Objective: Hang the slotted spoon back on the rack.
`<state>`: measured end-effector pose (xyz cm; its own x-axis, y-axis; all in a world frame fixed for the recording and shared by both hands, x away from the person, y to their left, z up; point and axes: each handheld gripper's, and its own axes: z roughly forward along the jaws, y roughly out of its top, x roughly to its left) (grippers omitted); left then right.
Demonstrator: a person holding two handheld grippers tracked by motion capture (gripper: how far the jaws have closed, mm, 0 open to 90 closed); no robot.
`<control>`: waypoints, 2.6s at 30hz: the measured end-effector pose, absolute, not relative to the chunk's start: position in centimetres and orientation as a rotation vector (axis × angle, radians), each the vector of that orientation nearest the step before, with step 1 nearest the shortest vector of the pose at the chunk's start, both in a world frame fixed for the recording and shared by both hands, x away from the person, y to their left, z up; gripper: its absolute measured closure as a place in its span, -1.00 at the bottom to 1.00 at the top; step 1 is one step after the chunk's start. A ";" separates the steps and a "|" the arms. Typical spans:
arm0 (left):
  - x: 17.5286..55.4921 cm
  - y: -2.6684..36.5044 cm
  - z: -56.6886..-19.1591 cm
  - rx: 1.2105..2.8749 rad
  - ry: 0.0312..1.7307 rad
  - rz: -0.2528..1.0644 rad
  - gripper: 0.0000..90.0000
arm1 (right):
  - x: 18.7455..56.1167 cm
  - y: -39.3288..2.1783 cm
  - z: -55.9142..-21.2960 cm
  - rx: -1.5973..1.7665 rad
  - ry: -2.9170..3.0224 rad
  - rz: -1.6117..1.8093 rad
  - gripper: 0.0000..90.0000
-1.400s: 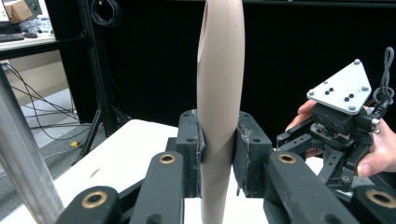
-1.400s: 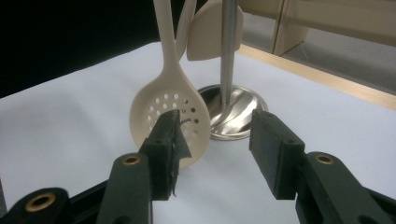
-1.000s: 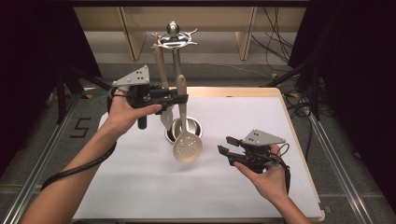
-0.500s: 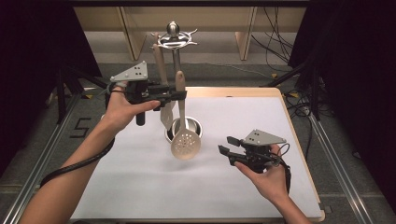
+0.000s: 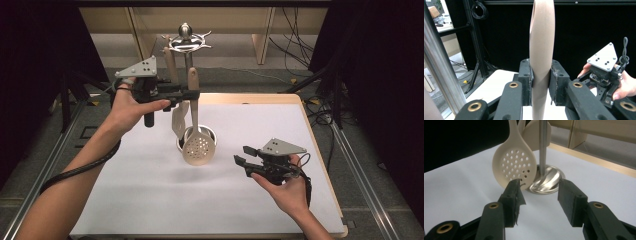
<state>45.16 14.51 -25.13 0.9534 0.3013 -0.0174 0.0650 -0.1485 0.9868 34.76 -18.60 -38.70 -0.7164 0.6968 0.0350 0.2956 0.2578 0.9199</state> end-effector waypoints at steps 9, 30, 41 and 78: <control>45.9 14.8 -24.3 1.712 0.280 0.202 0.64 | 34.8 -18.5 -38.7 0.908 2.189 1.461 0.19; 47.6 15.6 -24.0 1.690 0.317 0.161 0.64 | 34.7 -18.6 -38.6 0.913 2.202 1.436 0.19; 48.3 15.9 -24.5 1.636 0.366 0.112 0.63 | 34.7 -18.6 -38.6 0.927 2.212 1.442 0.19; 41.0 18.6 -28.7 1.615 0.580 0.484 -0.17 | 35.0 -20.8 -38.0 0.997 2.133 1.440 0.14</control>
